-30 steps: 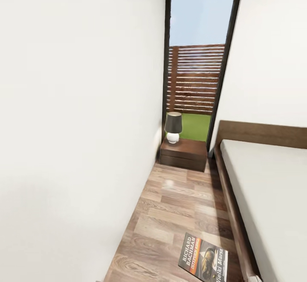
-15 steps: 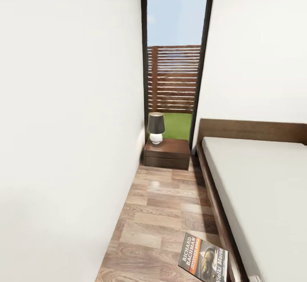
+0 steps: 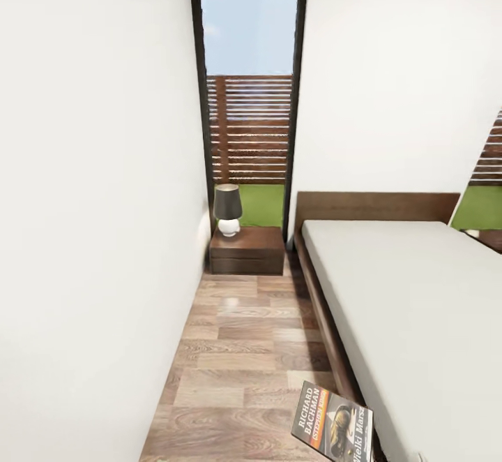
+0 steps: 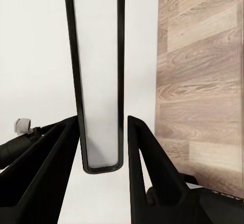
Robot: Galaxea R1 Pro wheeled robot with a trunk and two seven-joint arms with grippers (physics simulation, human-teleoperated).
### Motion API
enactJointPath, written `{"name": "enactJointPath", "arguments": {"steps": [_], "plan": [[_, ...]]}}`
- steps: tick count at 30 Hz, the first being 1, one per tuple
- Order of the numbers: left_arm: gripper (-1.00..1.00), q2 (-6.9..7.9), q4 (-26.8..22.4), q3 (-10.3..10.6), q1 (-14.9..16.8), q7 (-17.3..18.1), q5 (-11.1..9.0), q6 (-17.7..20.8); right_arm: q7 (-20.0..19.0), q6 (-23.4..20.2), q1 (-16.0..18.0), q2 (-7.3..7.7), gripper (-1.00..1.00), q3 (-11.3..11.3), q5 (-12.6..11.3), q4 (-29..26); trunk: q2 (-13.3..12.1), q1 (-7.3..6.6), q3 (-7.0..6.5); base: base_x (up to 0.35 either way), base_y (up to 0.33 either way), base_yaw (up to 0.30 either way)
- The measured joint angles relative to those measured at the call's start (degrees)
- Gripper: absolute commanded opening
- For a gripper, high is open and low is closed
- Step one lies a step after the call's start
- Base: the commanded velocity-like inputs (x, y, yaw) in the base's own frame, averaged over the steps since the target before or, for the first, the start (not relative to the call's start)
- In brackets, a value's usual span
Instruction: In the bedroom, move the book from the bed onto either nightstand, and place the two sandals side by side next to the bed.
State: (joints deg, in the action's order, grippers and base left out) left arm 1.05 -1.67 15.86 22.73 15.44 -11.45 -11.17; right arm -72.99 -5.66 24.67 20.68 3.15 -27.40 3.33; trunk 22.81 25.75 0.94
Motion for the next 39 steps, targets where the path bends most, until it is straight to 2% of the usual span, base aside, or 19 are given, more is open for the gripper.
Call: {"name": "enactJointPath", "arguments": {"steps": [10, 15, 39], "plan": [[1.00, 0.03, 0.0, 0.0, 0.0, 0.0, 0.0, 0.0, 0.0, 0.0, 0.0, 0.04, -1.00, 0.0, 0.0, 0.0, 0.0, 0.00, 0.00, 0.000, 0.000, -0.274], [1.00, 0.02, 0.0, 0.0, 0.0, 0.0, 0.0, 0.0, 0.0, 0.0, 0.0, 0.02, -1.00, 0.1, 0.0, 0.0, 0.0, -0.01, 0.00, 0.069, 0.012, -0.086], [1.00, -0.01, 0.0, 0.0, 0.0, 0.0, 0.0, 0.0, 0.0, 0.0, 0.0, 0.04, -1.00, 0.2, 0.0, 0.0, 0.0, -0.03, 0.00, 0.304, 0.066, -0.002]]}}
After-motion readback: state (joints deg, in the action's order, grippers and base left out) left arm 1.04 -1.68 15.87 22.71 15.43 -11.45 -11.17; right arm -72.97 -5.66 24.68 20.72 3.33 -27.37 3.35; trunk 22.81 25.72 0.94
